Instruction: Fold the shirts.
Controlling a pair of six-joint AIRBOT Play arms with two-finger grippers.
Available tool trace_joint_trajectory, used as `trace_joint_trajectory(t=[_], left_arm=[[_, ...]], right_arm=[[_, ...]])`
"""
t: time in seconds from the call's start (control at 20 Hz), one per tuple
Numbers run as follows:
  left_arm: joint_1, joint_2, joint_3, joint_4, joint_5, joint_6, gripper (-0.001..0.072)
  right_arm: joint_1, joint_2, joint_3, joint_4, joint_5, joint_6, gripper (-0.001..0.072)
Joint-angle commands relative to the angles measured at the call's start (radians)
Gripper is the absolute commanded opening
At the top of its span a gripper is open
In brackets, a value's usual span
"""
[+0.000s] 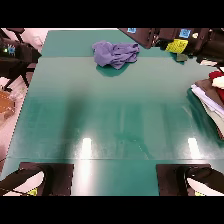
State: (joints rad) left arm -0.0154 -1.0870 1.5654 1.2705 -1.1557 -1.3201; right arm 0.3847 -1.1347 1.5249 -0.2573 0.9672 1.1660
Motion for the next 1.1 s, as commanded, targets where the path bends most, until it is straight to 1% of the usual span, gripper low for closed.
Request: trace_joint_trajectory(t=[0.0,0.05,0.1,0.2,0.3,0.35,0.4,0.45,0.5,0.55,0.6,0.65,0.7,0.75,0.8,0.85,0.9,0.95,1.05], left_arm=[[0.001,0.000,-0.002,-0.161,0.192,-0.127,0.0021],[0.001,-0.002,-0.002,-0.238,0.216,-0.148,0.0021],[0.001,-0.009,-0.002,-0.311,0.234,-0.146,0.0021],[0.001,-0.031,-0.002,-0.406,0.296,-0.146,0.0021],[0.001,-0.047,-0.002,-0.455,0.303,-0.149,0.0021],[0.001,-0.055,-0.002,-0.462,0.276,-0.148,0.0020],[0.001,-0.072,-0.002,-0.461,0.264,-0.170,0.0020],[-0.009,-0.106,-0.002,-0.428,0.249,-0.176,0.0020],[-0.038,-0.162,-0.002,-0.356,0.252,-0.191,0.0020],[-0.074,-0.233,-0.002,-0.302,0.267,-0.233,0.0020],[-0.112,-0.317,-0.002,-0.301,0.304,-0.261,0.0021],[-0.150,-0.413,-0.002,-0.332,0.380,-0.262,0.0031],[-0.177,-0.501,-0.001,-0.377,0.472,-0.262,0.0372],[-0.199,-0.588,-0.001,-0.463,0.587,-0.280,0.0692],[-0.209,-0.658,-0.001,-0.568,0.685,-0.288,0.0718],[-0.212,-0.719,-0.001,-0.676,0.758,-0.288,0.0718],[-0.211,-0.762,-0.001,-0.755,0.800,-0.287,0.0717],[-0.210,-0.789,0.001,-0.766,0.834,-0.286,0.0717],[-0.210,-0.829,0.024,-0.756,0.921,-0.248,0.0716]], right_arm=[[0.000,-0.005,0.000,0.000,0.001,0.000,0.0021],[0.000,-0.006,0.000,0.000,0.001,0.000,0.0021],[0.000,-0.006,0.000,-0.001,0.001,0.000,0.0021],[0.000,-0.006,0.000,-0.002,0.000,0.000,0.0021],[0.000,-0.006,0.000,-0.001,0.000,0.000,0.0021],[0.000,-0.006,0.000,-0.001,0.000,0.000,0.0021],[0.000,-0.006,0.000,-0.001,0.000,0.000,0.0021],[0.000,-0.006,0.000,-0.001,0.000,0.000,0.0021],[0.000,-0.006,0.000,-0.001,0.000,0.000,0.0021],[0.000,-0.006,0.000,-0.002,0.000,0.000,0.0021],[0.000,-0.006,0.000,-0.002,0.000,0.000,0.0021],[0.000,-0.006,0.000,-0.007,0.000,0.000,0.0021],[0.000,-0.006,0.000,-0.007,0.000,0.000,0.0021],[0.000,-0.006,0.000,-0.007,0.000,0.000,0.0021],[0.000,-0.006,0.000,-0.006,0.001,0.000,0.0021],[0.000,-0.006,0.000,-0.006,0.008,0.000,0.0021],[0.000,-0.006,0.000,-0.005,0.022,0.000,0.0021],[0.000,-0.006,0.000,-0.005,0.038,0.000,0.0021],[0.000,-0.006,0.000,-0.005,0.058,0.000,0.0021]])
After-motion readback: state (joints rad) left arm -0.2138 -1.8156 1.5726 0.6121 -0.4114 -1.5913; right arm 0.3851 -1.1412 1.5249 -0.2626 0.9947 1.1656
